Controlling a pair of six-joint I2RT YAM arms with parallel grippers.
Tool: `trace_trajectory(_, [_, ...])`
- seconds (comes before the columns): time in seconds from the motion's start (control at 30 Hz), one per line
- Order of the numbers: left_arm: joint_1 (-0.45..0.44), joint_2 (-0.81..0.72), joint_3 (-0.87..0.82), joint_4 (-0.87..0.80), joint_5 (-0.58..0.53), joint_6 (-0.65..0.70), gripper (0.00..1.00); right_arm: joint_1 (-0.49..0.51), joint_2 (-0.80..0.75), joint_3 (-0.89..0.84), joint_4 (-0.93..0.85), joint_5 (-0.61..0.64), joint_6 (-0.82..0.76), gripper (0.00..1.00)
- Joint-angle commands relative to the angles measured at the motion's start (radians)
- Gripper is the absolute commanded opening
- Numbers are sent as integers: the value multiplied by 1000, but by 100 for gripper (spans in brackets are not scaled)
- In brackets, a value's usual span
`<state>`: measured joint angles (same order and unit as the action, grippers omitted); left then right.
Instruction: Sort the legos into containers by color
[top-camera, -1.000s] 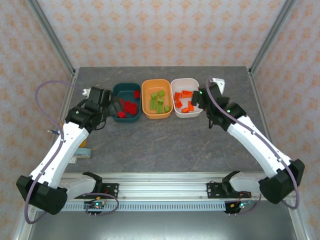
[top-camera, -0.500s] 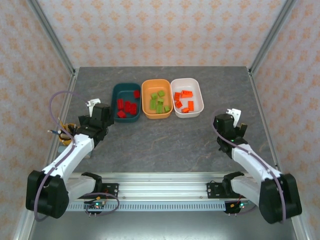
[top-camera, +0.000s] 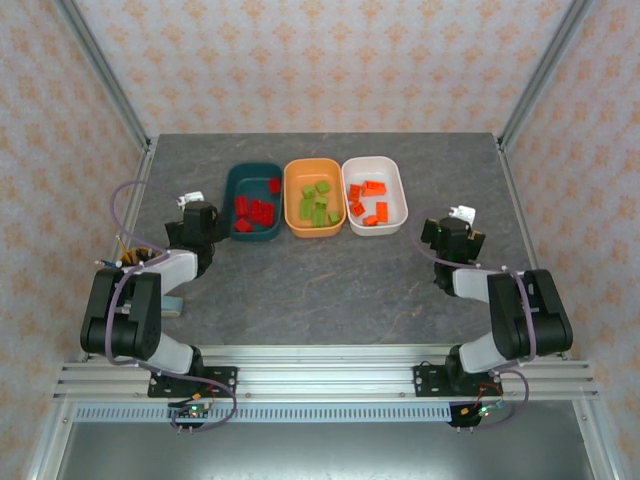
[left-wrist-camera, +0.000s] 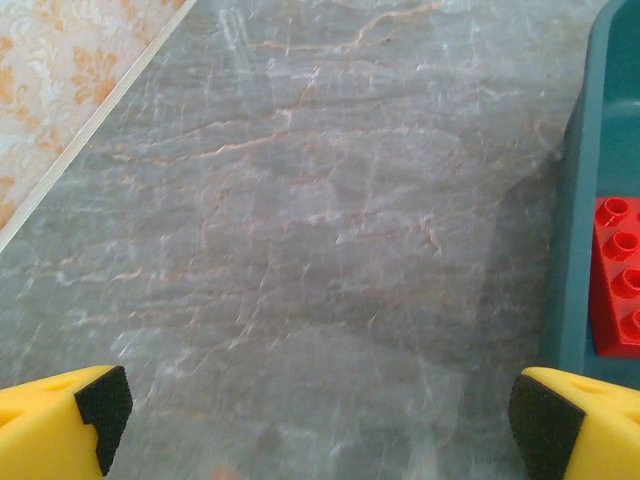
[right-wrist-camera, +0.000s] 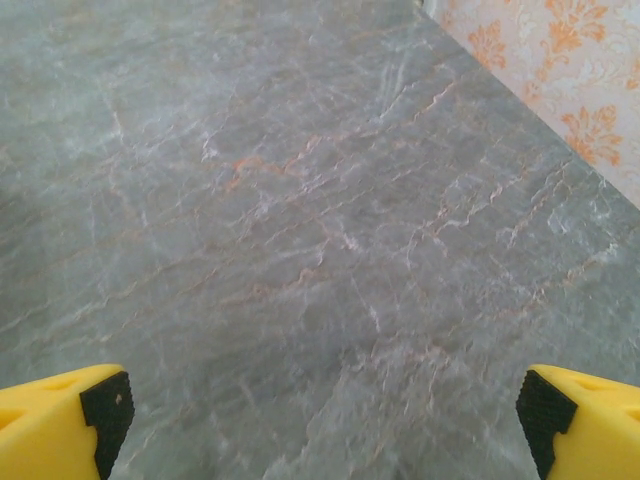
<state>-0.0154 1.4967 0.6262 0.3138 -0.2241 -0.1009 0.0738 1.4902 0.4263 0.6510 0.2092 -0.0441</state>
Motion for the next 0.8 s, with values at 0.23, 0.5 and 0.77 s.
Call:
trace_trajectory(0.23, [-21,-4,-232,492,40,61,100,-42,22,-39,173,-54,43,99])
trace_trajectory(0.5, [-32,-5,-222,464,25,69,100,-29,28,-23,150,-36,33,99])
trace_trajectory(0.77, [-41,-1,-218,463,14,78,100,-29,26,-24,151,-37,32,99])
